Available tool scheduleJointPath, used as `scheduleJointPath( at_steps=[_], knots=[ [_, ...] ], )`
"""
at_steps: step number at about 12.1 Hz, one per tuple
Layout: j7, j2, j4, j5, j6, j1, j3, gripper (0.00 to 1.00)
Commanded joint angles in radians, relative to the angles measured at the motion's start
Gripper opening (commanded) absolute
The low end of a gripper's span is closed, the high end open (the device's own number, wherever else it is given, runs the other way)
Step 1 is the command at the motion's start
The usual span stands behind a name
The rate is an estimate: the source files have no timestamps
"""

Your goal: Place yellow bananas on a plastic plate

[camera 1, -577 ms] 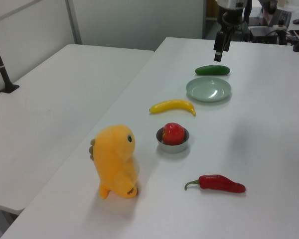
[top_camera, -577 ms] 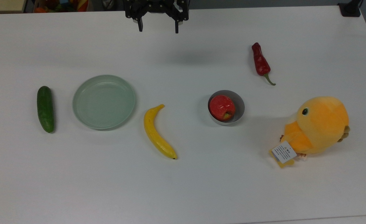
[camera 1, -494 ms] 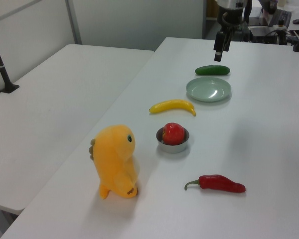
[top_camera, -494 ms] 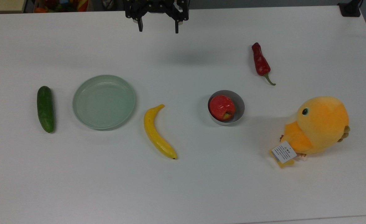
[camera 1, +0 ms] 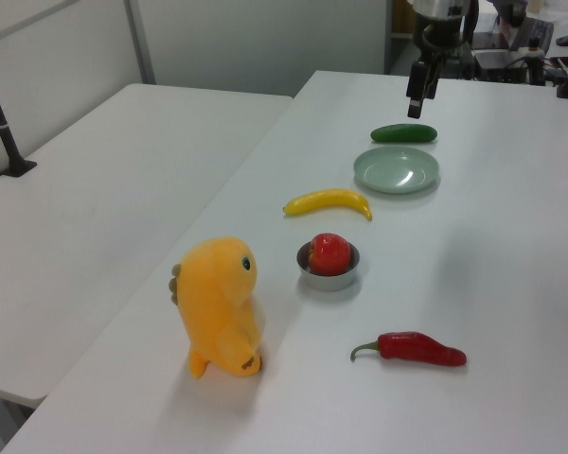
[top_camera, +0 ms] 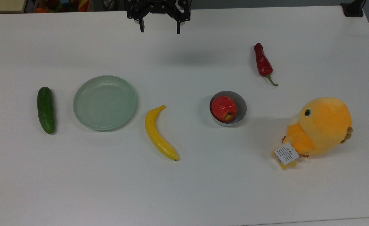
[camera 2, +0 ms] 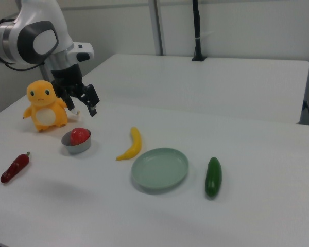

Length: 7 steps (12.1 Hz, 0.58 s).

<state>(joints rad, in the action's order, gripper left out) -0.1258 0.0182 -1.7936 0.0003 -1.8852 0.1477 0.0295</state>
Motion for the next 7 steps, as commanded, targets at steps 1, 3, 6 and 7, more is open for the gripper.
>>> scheduleJointPath(
  at_steps=[1,3,6,7],
  knots=[
    [0.005,0.002,-0.018,0.013,-0.005,0.013,0.004,1.00],
    [0.008,0.002,-0.041,0.004,-0.005,0.018,0.004,1.00],
    [0.006,-0.023,-0.075,0.004,-0.096,0.020,0.001,1.00],
    [0.008,-0.049,-0.069,0.003,-0.126,0.018,0.001,1.00]
  ],
)
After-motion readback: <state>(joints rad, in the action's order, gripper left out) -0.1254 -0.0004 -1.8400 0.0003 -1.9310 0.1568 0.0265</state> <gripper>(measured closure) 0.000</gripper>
